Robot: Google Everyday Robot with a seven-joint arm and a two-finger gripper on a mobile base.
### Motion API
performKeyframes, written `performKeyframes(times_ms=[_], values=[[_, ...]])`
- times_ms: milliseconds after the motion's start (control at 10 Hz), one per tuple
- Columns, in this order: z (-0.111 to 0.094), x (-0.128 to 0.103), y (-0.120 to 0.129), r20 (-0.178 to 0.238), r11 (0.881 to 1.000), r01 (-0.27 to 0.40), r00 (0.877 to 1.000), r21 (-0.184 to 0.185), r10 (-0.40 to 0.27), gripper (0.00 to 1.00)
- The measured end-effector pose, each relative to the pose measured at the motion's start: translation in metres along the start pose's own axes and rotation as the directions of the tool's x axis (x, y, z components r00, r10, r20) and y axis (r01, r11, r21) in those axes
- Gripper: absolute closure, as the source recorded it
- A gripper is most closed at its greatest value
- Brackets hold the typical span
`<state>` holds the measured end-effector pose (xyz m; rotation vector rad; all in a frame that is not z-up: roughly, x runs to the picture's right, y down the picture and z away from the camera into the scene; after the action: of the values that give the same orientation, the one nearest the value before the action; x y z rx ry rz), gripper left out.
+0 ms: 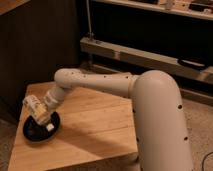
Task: Place the bottle in the ceramic bowl
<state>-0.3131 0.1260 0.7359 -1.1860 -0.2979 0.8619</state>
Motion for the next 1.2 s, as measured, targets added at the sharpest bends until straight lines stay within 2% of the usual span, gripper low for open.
performKeyframes(times_ms=[200,300,700,1200], values=[[0.014,0.007,-0.012,-0.054,1.0,0.006,0.999,-0.006,-0.006,0.31],[0.021,0.011,-0.014,-0.091,1.0,0.018,0.996,0.006,-0.017,0.21],[0.031,0.017,-0.016,-0.155,1.0,0.016,0.988,0.023,-0.012,0.2],[0.031,0.019,-0.018,-0.164,1.0,0.005,0.986,0.023,-0.001,0.2]])
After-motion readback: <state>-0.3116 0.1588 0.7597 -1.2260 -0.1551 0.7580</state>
